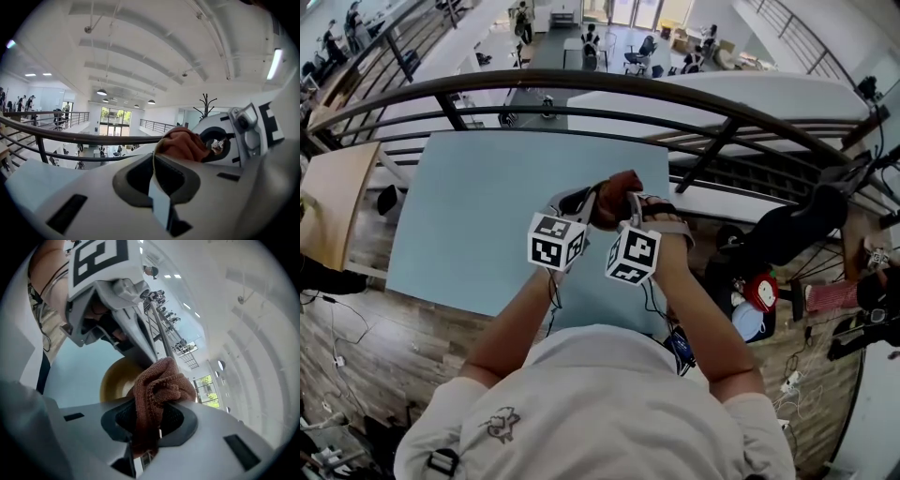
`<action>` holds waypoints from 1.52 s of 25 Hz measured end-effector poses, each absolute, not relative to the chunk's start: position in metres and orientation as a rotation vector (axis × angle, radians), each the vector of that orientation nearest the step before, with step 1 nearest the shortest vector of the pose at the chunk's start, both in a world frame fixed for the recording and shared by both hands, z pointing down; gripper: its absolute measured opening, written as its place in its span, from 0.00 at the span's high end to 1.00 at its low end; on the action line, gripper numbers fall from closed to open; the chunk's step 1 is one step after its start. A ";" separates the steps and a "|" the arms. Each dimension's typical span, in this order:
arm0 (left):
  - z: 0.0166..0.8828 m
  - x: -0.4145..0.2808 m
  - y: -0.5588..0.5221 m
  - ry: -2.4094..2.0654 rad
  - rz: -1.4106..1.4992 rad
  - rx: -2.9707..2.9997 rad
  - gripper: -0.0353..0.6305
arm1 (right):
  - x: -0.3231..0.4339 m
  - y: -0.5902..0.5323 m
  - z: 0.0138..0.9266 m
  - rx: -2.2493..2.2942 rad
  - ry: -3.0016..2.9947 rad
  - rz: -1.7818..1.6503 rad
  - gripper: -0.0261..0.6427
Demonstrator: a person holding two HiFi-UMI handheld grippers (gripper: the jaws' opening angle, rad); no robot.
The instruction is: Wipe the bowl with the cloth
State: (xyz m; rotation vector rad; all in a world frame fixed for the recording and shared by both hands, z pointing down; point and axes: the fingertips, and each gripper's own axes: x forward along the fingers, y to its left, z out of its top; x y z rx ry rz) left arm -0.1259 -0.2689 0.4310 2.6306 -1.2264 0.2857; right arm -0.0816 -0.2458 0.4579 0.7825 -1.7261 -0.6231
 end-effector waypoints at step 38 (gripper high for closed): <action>0.462 -0.143 -0.269 -1.005 -0.039 2.268 0.91 | -0.024 -0.183 0.395 0.817 -2.163 -0.423 0.82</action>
